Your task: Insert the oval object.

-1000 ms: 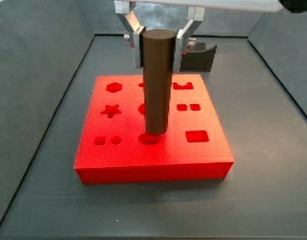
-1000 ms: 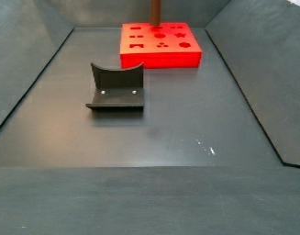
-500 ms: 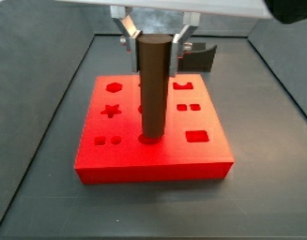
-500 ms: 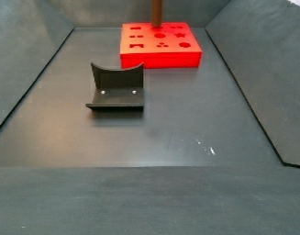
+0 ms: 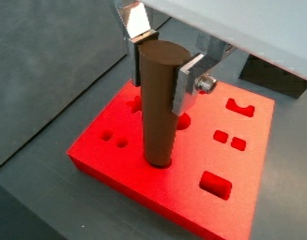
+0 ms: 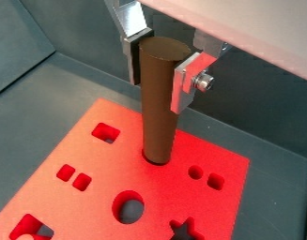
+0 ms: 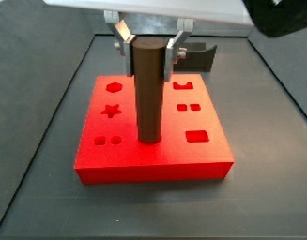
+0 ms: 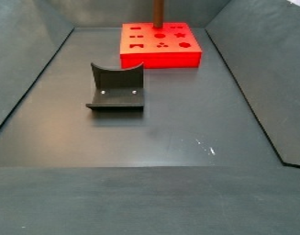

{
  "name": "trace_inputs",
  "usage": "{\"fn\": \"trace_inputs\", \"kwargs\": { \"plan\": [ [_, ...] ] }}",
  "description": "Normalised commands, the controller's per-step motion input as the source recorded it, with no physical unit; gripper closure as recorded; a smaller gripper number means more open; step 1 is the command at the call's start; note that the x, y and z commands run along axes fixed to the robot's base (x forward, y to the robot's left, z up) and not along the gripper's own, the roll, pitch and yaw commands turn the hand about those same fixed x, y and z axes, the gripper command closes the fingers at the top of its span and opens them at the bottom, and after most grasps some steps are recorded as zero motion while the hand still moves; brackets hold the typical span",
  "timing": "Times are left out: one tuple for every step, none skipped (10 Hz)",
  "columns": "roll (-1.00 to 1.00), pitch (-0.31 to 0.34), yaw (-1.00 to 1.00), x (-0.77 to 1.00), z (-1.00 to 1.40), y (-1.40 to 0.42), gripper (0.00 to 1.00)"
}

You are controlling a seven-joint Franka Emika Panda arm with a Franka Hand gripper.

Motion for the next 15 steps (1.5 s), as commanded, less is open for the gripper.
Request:
{"fn": "trace_inputs", "kwargs": {
  "plan": [
    [0.00,0.000,0.00,0.00,-0.10,0.00,1.00],
    [0.00,0.000,0.00,0.00,-0.11,-0.04,1.00],
    [0.00,0.000,0.00,0.07,-0.14,-0.03,1.00],
    [0.00,0.000,0.00,0.09,-0.11,0.00,1.00],
    [0.00,0.000,0.00,0.08,-0.11,0.00,1.00],
    [0.01,0.000,0.00,0.19,-0.10,0.00,1.00],
    [0.04,0.000,0.00,0.25,-0.11,-0.02,1.00],
    [0.05,0.000,-0.01,0.31,-0.09,-0.04,1.00],
    [0.04,0.000,0.00,0.00,-0.12,0.00,1.00],
    [0.01,0.000,0.00,0.00,-0.18,0.00,1.00],
    [0.02,0.000,0.00,0.00,-0.27,0.00,1.00],
    [0.03,0.000,0.00,0.00,-0.29,0.00,1.00],
    [0.02,0.000,0.00,0.00,-0.29,0.00,1.00],
    [0.03,0.000,0.00,0.00,-0.24,0.00,1.00],
    [0.03,0.000,0.00,0.00,-0.21,0.00,1.00]
  ]
}}
